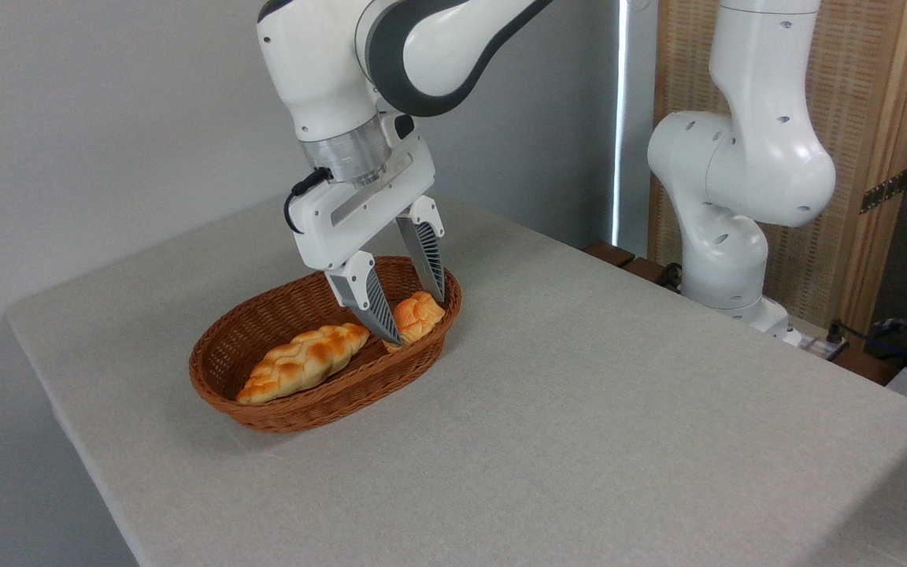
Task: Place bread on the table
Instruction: 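Lower the open gripper around the small round bun in the basket, then close the gripper on the small round bun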
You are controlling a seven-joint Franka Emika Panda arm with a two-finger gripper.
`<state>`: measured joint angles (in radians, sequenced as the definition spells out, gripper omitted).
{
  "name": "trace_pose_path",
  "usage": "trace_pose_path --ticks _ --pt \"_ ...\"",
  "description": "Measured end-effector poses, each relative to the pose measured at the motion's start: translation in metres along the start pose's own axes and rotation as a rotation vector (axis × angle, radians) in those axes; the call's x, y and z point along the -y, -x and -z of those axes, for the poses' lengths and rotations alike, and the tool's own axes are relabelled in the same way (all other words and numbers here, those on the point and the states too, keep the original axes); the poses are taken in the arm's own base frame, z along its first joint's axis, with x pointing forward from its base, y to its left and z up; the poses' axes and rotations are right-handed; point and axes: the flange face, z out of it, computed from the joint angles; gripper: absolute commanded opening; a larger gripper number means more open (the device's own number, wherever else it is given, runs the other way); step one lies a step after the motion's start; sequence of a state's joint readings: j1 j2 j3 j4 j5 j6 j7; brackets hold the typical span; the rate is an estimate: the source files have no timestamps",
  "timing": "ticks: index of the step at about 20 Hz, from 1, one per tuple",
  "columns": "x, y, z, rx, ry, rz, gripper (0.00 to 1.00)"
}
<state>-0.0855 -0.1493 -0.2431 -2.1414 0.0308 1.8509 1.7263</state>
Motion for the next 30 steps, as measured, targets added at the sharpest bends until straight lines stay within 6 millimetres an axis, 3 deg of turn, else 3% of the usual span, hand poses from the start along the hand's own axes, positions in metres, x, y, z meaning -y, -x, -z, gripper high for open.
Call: trace_pose_path --ticks 3,5,24,26,30 --pt "0.0 0.0 0.0 0.0 0.001 0.0 0.39" --pt "0.0 0.0 0.0 0.0 0.001 0.0 0.34" --pt "0.0 0.0 0.0 0.001 0.0 -0.001 0.33" --pt "-0.002 0.0 0.005 0.004 -0.011 0.001 0.38" --pt "-0.015 0.005 0.034 0.012 -0.011 0.02 0.38"
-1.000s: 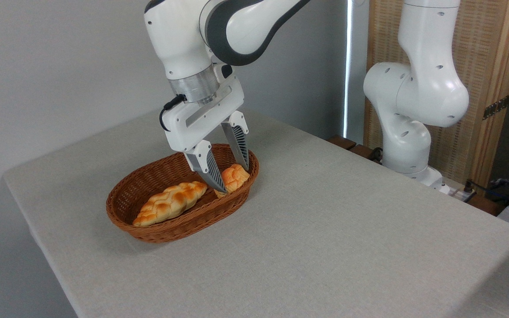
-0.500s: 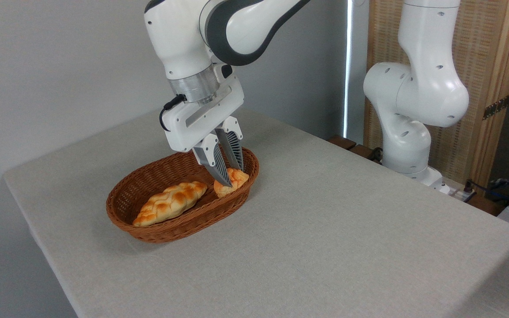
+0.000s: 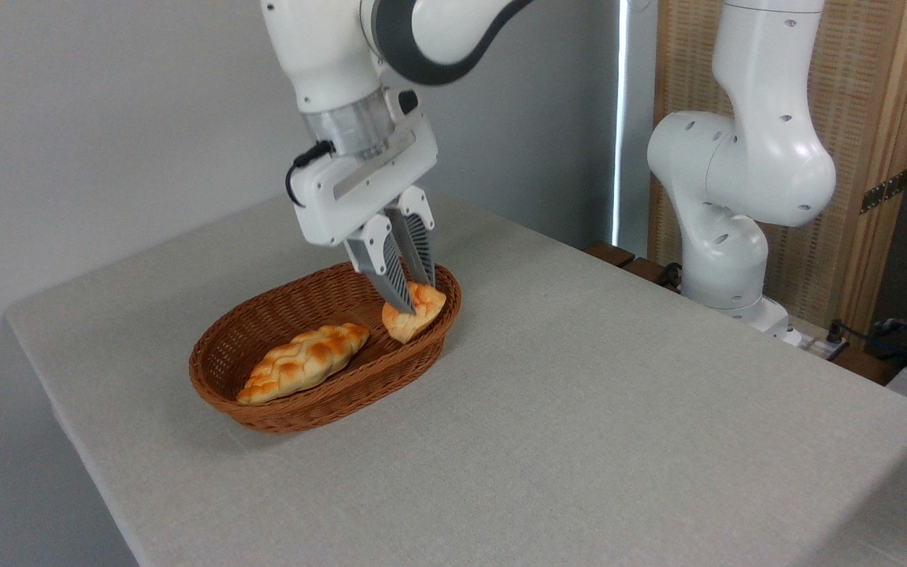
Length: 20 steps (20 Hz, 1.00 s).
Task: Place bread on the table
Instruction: 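Close the gripper on the small round bun, then lift the bun out of the basket and carry it beside the basket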
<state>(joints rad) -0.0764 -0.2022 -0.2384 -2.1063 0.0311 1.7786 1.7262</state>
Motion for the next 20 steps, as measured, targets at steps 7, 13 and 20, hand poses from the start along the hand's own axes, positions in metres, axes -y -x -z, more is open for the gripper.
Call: trace_pose_path --ticks 7,13,20 --pt "-0.008 0.04 0.045 -0.002 -0.053 0.083 0.38" --pt "-0.038 0.139 0.078 -0.03 -0.128 0.279 0.38" --pt "-0.027 0.221 0.05 -0.091 -0.291 0.469 0.38"
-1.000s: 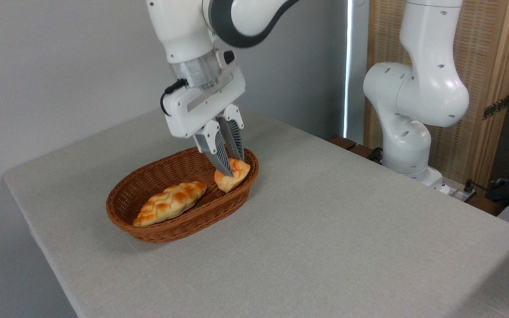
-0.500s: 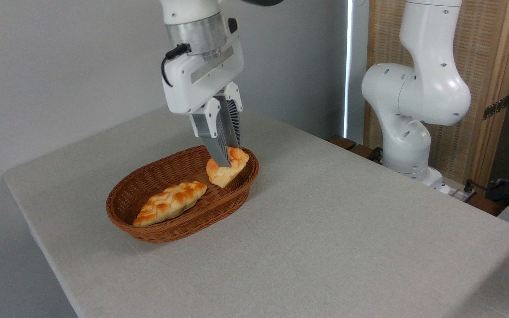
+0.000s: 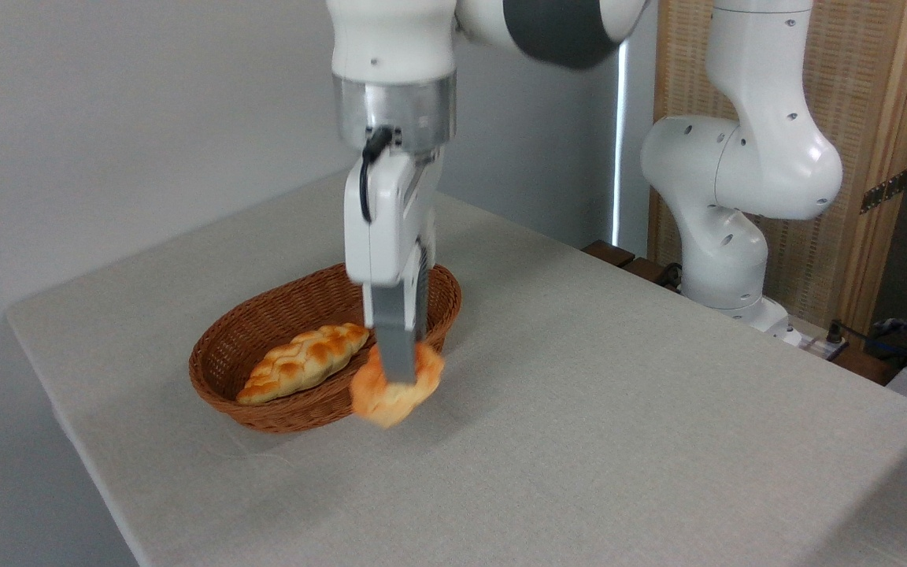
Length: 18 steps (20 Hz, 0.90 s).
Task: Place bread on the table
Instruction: 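Lift the bun out of the basket and carry it beside the basket, then lower the bun onto the table and open the gripper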
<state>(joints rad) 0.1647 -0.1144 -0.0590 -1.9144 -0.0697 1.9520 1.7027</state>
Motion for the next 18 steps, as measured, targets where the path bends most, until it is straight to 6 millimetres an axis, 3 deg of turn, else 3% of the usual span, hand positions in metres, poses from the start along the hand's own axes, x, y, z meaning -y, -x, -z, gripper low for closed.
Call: trace_pose_path --ticks 6,10,14,16,17,18 --pt "0.036 0.015 -0.054 0.0 -0.095 0.125 0.45" --pt "0.052 0.021 -0.094 0.001 -0.128 0.134 0.56" --pt "0.059 0.02 -0.123 -0.002 -0.125 0.134 0.72" --pt "0.06 0.018 -0.127 -0.005 -0.119 0.132 0.93" --pt "0.06 0.018 -0.128 -0.005 -0.118 0.13 1.0" --pt "0.061 0.017 -0.128 -0.006 -0.118 0.13 1.0"
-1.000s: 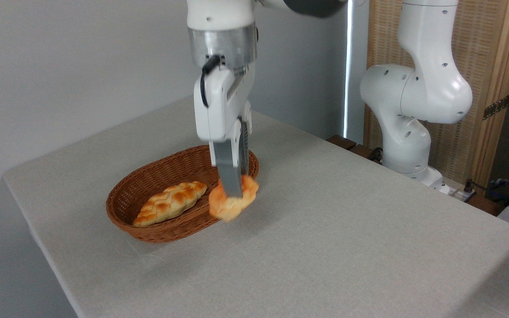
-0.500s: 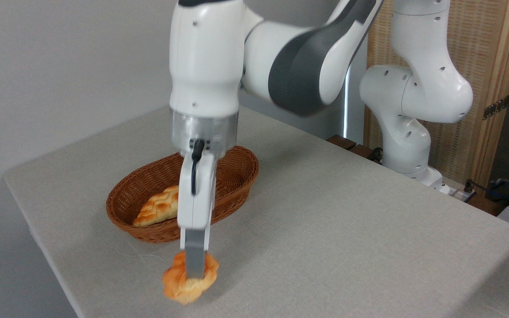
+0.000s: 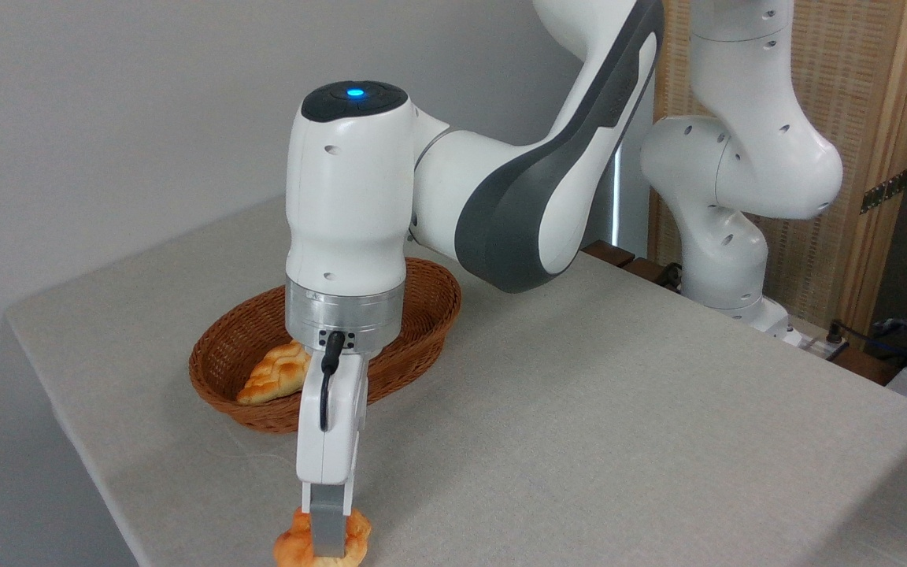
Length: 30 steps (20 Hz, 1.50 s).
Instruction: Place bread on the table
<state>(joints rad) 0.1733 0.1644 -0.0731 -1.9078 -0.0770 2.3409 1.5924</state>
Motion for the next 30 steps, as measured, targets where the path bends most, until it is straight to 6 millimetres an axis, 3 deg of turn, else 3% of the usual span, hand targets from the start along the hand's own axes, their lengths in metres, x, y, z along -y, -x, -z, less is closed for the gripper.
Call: trace_pose_path --ticks 19,24,30 --pt "0.003 -0.001 0.005 -0.002 -0.011 0.019 1.0" --pt "-0.005 -0.032 0.021 -0.016 0.04 0.161 1.0" --pt "-0.025 -0.069 0.07 0.004 0.113 0.428 1.0"
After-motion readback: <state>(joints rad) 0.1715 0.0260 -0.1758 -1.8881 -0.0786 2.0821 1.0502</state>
